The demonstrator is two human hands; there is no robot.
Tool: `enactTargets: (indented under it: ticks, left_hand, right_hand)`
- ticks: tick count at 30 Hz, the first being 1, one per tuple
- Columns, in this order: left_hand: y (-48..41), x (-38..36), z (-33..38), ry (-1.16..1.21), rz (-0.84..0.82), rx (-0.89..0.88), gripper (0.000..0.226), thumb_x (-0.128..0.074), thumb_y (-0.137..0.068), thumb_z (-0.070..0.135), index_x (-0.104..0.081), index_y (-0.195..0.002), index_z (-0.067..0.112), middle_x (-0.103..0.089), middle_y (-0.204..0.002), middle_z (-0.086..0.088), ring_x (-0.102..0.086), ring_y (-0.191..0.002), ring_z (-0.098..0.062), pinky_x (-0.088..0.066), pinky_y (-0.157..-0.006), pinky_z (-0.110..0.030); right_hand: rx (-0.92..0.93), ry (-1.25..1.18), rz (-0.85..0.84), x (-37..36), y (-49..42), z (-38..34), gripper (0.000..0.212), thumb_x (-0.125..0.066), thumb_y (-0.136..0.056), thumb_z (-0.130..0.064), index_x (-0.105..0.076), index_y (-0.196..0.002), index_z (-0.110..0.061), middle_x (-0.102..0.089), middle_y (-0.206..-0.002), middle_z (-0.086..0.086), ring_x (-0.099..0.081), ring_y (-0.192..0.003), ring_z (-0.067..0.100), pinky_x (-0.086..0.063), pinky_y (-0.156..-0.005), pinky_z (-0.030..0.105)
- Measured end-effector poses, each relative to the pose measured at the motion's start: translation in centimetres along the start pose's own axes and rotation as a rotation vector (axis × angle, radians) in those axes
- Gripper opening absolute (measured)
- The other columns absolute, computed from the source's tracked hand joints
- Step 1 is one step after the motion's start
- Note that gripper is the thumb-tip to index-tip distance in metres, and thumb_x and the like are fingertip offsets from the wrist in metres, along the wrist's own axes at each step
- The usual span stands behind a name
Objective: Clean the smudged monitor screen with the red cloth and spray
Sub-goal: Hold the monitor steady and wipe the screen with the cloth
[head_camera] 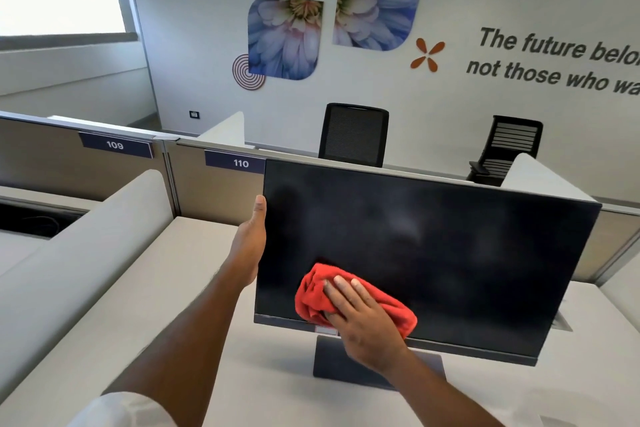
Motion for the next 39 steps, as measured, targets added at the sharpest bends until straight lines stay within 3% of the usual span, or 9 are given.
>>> enactTargets:
  ticks: [5,9,17,22,27,29,35,39]
  left_hand:
    - [0.0,0.0,-0.1,0.002,0.007,-0.004,0.097,-0.036,-0.073,0.085,-0.038,-0.145,0.021,-0.042,-0.150,-0.001,-0.038,-0.138,-0.027,-0.029,-0.115,-0.051]
    - [0.1,0.0,-0.1,-0.004,0.026,0.017,0.097,-0.035,-0.074,0.085,-0.039,-0.144,0.019,-0.045,-0.148,-0.002,-0.040,-0.135,-0.027,-0.030,-0.114,-0.050]
    - [0.1,0.0,-0.2,-0.031,0.070,0.041,0.095,-0.033,-0.073,0.085,-0.043,-0.141,0.020,-0.050,-0.142,-0.002,-0.045,-0.130,-0.029,-0.034,-0.111,-0.051]
    - [0.1,-0.1,-0.2,-0.032,0.066,0.041,0.094,-0.032,-0.075,0.085,-0.042,-0.142,0.020,-0.049,-0.144,-0.003,-0.044,-0.131,-0.029,-0.035,-0.111,-0.051]
    - [0.1,0.0,-0.3,-0.018,0.062,0.040,0.097,-0.034,-0.072,0.086,-0.042,-0.142,0.020,-0.049,-0.143,-0.002,-0.045,-0.130,-0.028,-0.034,-0.111,-0.051]
    - [0.2,0.0,-0.1,-0.016,0.059,0.035,0.099,-0.034,-0.070,0.088,-0.043,-0.141,0.020,-0.050,-0.142,-0.002,-0.045,-0.130,-0.028,-0.035,-0.111,-0.051]
    - [0.5,0.1,-0.2,-0.029,0.075,0.023,0.099,-0.033,-0.068,0.088,-0.043,-0.141,0.021,-0.049,-0.143,-0.001,-0.045,-0.130,-0.027,-0.035,-0.110,-0.049]
    - [0.5,0.0,-0.1,-0.042,0.054,0.013,0.098,-0.032,-0.068,0.087,-0.042,-0.141,0.022,-0.048,-0.144,-0.001,-0.043,-0.131,-0.027,-0.035,-0.109,-0.047]
  right_hand:
    - [0.052,-0.005,-0.143,-2.6,3.0,-2.3,0.067,-0.058,-0.087,-0.021,-0.034,-0.149,-0.023,-0.018,-0.162,0.004,-0.005,-0.152,0.027,-0.010,-0.121,0.046]
    - [0.075,0.040,-0.099,-1.8,2.9,-1.3,0.061,-0.055,-0.087,-0.018,-0.039,-0.145,-0.024,-0.019,-0.162,0.004,-0.010,-0.151,0.028,-0.012,-0.121,0.046]
    - [-0.448,0.064,0.213,4.7,1.9,7.6,0.057,-0.048,-0.084,-0.011,-0.044,-0.141,-0.016,-0.034,-0.155,0.016,-0.027,-0.144,0.039,-0.018,-0.119,0.058]
    - [-0.481,0.027,0.212,4.7,2.2,8.0,0.060,-0.040,-0.089,-0.014,-0.032,-0.149,-0.014,-0.027,-0.158,0.016,-0.022,-0.146,0.040,-0.016,-0.120,0.054]
    - [-0.407,0.002,0.124,1.9,4.0,5.4,0.065,-0.039,-0.094,-0.019,-0.016,-0.155,-0.019,-0.023,-0.159,0.011,-0.015,-0.148,0.037,-0.012,-0.123,0.050]
    - [-0.373,-0.007,0.083,0.7,5.0,4.0,0.063,-0.043,-0.093,-0.019,-0.023,-0.153,-0.019,-0.030,-0.157,0.011,-0.014,-0.148,0.035,-0.012,-0.122,0.049]
    - [-0.309,-0.101,-0.183,-2.4,7.5,-1.5,0.082,-0.079,-0.072,-0.014,-0.043,-0.145,-0.021,-0.036,-0.156,0.005,-0.028,-0.145,0.033,-0.009,-0.120,0.046]
    - [-0.336,-0.113,-0.226,-1.8,7.4,-1.6,0.085,-0.083,-0.069,-0.017,-0.044,-0.144,-0.021,-0.042,-0.153,0.005,-0.039,-0.140,0.033,-0.026,-0.117,0.049]
Point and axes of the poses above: each hand's wrist, its own y-axis away from the middle knuckle, its own x-axis out of the back of the hand, z = x × y, the point moved 6 cm from there along -y, towards the middle knuckle
